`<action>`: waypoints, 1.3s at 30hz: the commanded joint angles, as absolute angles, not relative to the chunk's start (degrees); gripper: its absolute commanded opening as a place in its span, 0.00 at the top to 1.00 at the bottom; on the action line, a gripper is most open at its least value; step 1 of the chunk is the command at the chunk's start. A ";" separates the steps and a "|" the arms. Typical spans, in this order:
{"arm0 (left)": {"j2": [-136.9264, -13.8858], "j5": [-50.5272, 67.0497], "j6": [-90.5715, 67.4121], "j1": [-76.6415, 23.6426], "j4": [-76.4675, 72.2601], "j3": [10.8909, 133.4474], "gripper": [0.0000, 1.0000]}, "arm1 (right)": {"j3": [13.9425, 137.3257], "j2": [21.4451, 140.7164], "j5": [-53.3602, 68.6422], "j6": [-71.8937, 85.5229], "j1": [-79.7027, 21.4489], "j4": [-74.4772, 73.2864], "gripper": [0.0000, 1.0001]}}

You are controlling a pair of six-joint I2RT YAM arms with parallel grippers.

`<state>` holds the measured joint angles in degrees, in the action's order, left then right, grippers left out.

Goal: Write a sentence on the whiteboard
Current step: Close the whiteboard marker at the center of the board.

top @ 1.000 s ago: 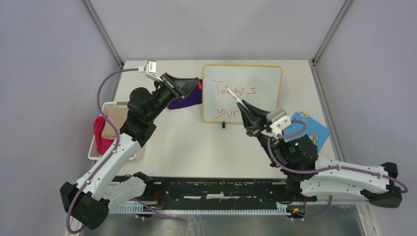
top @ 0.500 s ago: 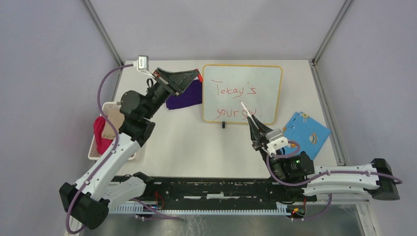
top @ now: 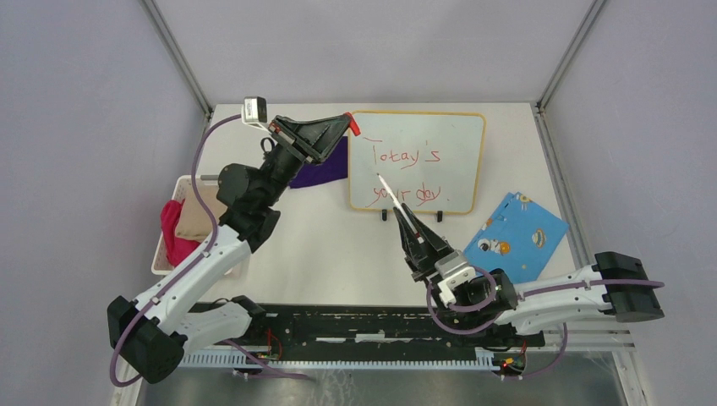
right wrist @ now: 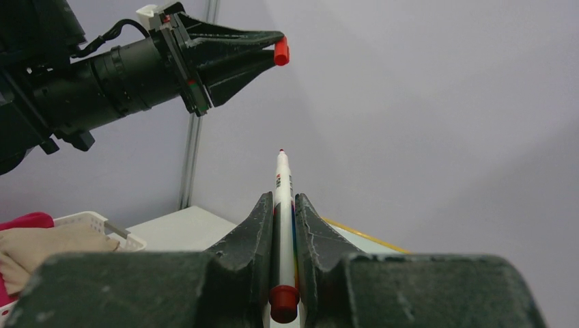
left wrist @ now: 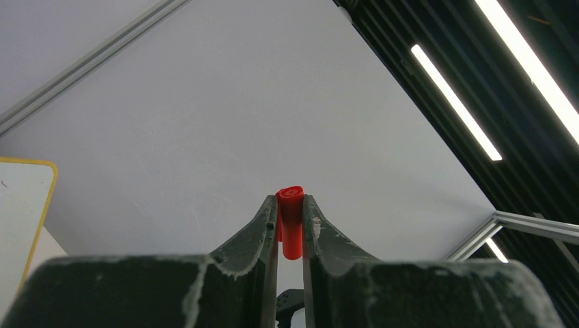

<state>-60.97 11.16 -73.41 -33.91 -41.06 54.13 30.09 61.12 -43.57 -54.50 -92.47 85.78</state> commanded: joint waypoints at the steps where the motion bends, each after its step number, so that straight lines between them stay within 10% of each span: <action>1: -58.99 6.77 -78.09 -34.66 -44.24 52.62 0.98 | 34.30 62.61 -40.54 -59.12 -92.86 100.28 1.00; 39: -55.35 -3.88 -78.84 -43.85 -28.64 52.38 0.98 | 38.32 66.09 -41.02 -62.08 -92.85 106.96 1.00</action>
<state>-56.42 -1.96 -77.34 -43.42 -28.45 50.72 35.68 66.81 -40.56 -61.63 -92.53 87.81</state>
